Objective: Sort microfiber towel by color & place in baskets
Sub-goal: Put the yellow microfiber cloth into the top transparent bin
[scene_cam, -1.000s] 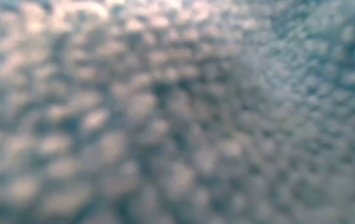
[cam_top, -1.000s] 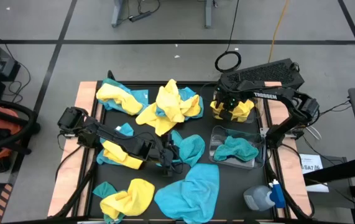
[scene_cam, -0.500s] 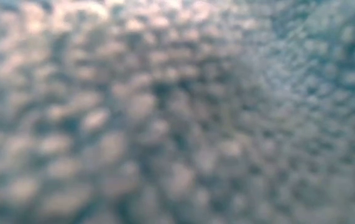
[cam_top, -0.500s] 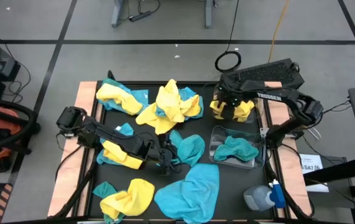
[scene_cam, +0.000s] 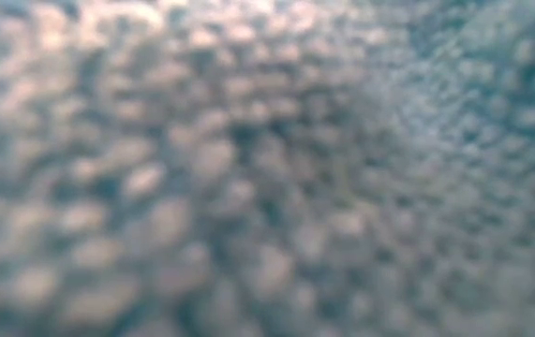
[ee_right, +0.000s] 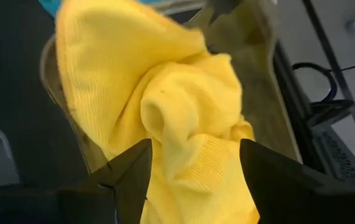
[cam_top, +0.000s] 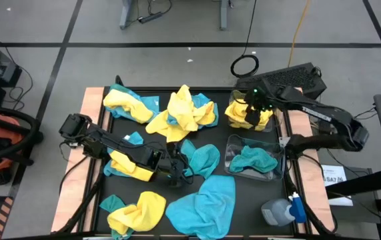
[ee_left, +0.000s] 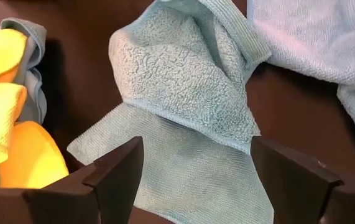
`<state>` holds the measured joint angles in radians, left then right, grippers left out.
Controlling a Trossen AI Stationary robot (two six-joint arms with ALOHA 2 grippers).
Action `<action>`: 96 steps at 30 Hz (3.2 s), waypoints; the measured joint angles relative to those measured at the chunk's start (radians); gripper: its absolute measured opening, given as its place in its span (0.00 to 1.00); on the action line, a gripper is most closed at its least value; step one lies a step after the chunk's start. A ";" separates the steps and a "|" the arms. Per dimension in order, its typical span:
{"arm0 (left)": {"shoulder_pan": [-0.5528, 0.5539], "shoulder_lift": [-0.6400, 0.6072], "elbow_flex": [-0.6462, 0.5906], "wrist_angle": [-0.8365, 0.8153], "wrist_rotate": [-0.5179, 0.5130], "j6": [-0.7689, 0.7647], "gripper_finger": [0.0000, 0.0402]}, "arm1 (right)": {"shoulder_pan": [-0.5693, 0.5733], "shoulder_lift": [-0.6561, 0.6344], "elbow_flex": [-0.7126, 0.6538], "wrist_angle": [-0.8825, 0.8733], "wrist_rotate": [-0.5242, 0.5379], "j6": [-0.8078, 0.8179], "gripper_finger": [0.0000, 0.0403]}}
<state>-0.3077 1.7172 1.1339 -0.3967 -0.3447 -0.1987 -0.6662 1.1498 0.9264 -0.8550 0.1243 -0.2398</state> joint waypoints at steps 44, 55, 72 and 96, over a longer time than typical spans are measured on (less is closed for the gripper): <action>0.023 0.001 0.000 0.085 0.033 -0.049 0.74 | 0.000 0.246 -0.056 0.045 -0.100 0.097 0.24; 0.023 0.001 0.000 0.027 0.066 -0.059 0.74 | 0.035 -0.003 -0.056 -0.001 -0.108 0.097 0.51; -0.024 -0.093 0.045 -0.563 0.212 -0.359 0.74 | 0.142 -0.185 -0.056 -0.004 -0.157 0.133 0.62; -0.183 -0.147 -0.166 -0.812 0.191 -0.686 0.74 | 0.248 -0.186 -0.056 -0.022 -0.157 0.150 0.62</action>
<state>-0.4904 1.5703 0.9677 -1.2087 -0.1532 -0.8849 -0.4183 0.9642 0.8703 -0.8775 -0.0322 -0.0895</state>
